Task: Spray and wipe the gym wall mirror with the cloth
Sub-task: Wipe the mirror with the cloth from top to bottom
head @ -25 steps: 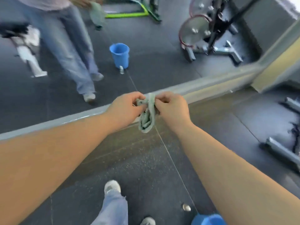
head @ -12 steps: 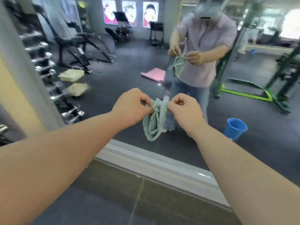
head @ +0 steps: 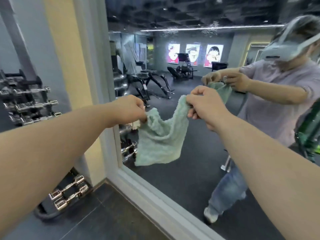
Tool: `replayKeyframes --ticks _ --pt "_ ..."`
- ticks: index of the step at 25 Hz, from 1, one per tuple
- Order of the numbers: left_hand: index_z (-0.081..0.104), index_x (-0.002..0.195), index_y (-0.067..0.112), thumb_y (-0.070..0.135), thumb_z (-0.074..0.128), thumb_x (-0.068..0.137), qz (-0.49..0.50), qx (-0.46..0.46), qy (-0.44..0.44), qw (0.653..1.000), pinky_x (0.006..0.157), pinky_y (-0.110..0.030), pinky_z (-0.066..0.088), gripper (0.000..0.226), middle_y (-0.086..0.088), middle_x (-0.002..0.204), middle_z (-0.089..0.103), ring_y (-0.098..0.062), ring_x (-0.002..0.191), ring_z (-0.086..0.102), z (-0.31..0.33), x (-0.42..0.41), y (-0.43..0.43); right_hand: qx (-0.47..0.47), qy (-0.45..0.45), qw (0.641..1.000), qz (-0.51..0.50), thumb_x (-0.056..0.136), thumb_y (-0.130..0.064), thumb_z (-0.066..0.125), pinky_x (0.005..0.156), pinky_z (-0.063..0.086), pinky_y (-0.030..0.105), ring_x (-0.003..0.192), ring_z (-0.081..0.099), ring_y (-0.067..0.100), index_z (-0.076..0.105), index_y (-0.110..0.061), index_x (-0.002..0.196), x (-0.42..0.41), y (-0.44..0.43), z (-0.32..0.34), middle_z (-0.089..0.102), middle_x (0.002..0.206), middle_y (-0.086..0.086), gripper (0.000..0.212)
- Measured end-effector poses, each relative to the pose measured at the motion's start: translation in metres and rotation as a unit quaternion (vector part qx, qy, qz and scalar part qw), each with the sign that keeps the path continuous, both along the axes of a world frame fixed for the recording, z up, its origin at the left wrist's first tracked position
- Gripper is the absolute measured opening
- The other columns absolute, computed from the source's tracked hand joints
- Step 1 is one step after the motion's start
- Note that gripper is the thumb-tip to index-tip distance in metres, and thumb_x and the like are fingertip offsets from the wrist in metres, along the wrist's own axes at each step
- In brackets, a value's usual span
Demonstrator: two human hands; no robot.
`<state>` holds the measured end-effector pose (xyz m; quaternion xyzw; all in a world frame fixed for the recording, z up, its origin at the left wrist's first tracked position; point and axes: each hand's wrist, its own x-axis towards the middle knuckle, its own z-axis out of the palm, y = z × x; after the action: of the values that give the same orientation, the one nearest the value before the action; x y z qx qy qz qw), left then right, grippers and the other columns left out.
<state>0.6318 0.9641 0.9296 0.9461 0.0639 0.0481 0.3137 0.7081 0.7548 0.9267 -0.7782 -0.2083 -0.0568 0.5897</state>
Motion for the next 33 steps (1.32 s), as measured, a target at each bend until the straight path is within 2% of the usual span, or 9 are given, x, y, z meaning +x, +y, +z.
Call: replayKeyframes --ticks 2,5,10,15,18,24,26,30,33 --pt "0.056 0.092 0.011 0.008 0.06 0.084 0.012 -0.031 0.026 0.999 0.071 -0.03 0.04 0.009 -0.009 0.102 0.058 -0.021 0.086 0.05 0.006 0.035 0.027 -0.04 -0.025 0.997 0.053 0.085 -0.009 0.058 0.038 0.035 0.02 0.042 0.052 0.015 0.05 -0.018 0.073 0.041 0.033 0.012 0.051 0.052 0.0 0.016" --pt "0.059 0.12 0.018 0.0 0.058 0.084 -0.069 -0.257 0.037 0.963 0.098 -0.037 0.044 0.04 -0.005 0.123 0.063 -0.017 0.108 0.058 0.017 0.09 0.056 -0.101 -0.073 0.98 0.156 0.087 -0.01 0.062 0.042 0.034 0.016 0.051 0.044 0.013 0.058 -0.021 0.077 0.098 0.085 0.034 0.052 0.057 -0.005 0.015" --pt "0.067 0.081 0.017 0.019 0.074 0.075 -0.119 -0.277 0.036 0.953 0.1 -0.041 0.038 0.01 0.002 0.087 0.067 -0.012 0.086 0.06 0.019 0.152 0.132 -0.121 -0.137 0.956 0.231 0.093 -0.011 0.06 0.049 0.028 0.026 0.052 0.032 0.014 0.059 -0.015 0.089 0.164 0.172 0.056 0.039 0.054 -0.001 0.005" --pt "0.059 0.103 0.021 0.038 0.072 0.074 -0.202 -0.352 0.003 0.914 0.102 -0.037 0.04 0.036 0.003 0.103 0.062 -0.011 0.099 0.058 0.041 0.209 0.223 -0.161 -0.215 0.946 0.181 0.096 -0.019 0.054 0.042 0.027 0.023 0.044 0.029 0.009 0.056 -0.025 0.087 0.204 0.246 0.076 0.036 0.047 -0.01 0.011" --pt "0.064 0.112 0.02 0.042 0.07 0.076 -0.246 -0.314 0.007 0.917 0.095 -0.031 0.049 0.043 0.0 0.109 0.066 -0.013 0.099 0.061 0.062 0.246 0.266 -0.198 -0.272 0.936 0.109 0.095 -0.023 0.056 0.043 0.028 0.02 0.042 0.031 0.005 0.055 -0.026 0.086 0.22 0.29 0.09 0.04 0.047 -0.011 0.01" --pt "0.072 0.071 0.026 0.017 0.076 0.08 -0.256 -0.083 0.078 0.96 0.059 -0.021 0.034 0.014 0.006 0.071 0.058 -0.011 0.064 0.043 0.079 0.309 0.35 -0.117 -0.281 0.947 -0.102 0.094 -0.019 0.048 0.045 0.03 0.021 0.047 0.035 0.007 0.047 -0.027 0.093 0.254 0.367 0.136 0.043 0.056 -0.008 0.008" --pt "0.065 0.058 0.024 0.031 0.07 0.087 -0.192 0.006 0.025 0.981 0.051 -0.025 0.023 0.031 0.008 0.053 0.043 -0.011 0.052 0.031 0.097 0.33 0.37 -0.095 -0.331 0.926 -0.156 0.083 -0.023 0.049 0.054 0.035 0.032 0.056 0.036 0.011 0.042 -0.03 0.082 0.265 0.378 0.153 0.043 0.055 -0.013 0.009" --pt "0.059 0.069 0.017 0.032 0.064 0.09 -0.091 -0.093 -0.2 0.971 0.039 -0.02 0.026 0.027 0.004 0.048 0.05 -0.009 0.038 0.042 0.156 0.371 0.385 -0.189 -0.424 0.87 -0.167 0.067 -0.04 0.052 0.072 0.046 0.037 0.072 0.051 0.012 0.052 -0.027 0.068 0.281 0.384 0.173 0.052 0.075 -0.012 0.013" --pt "0.064 0.074 0.011 0.021 0.058 0.091 -0.055 -0.06 -0.307 0.948 0.034 -0.013 0.034 0.021 0.011 0.042 0.058 -0.002 0.031 0.046 0.189 0.397 0.369 -0.405 -0.475 0.737 -0.259 0.08 -0.037 0.056 0.071 0.046 0.035 0.091 0.055 0.022 0.071 -0.03 0.088 0.31 0.388 0.181 0.05 0.104 -0.005 0.018"
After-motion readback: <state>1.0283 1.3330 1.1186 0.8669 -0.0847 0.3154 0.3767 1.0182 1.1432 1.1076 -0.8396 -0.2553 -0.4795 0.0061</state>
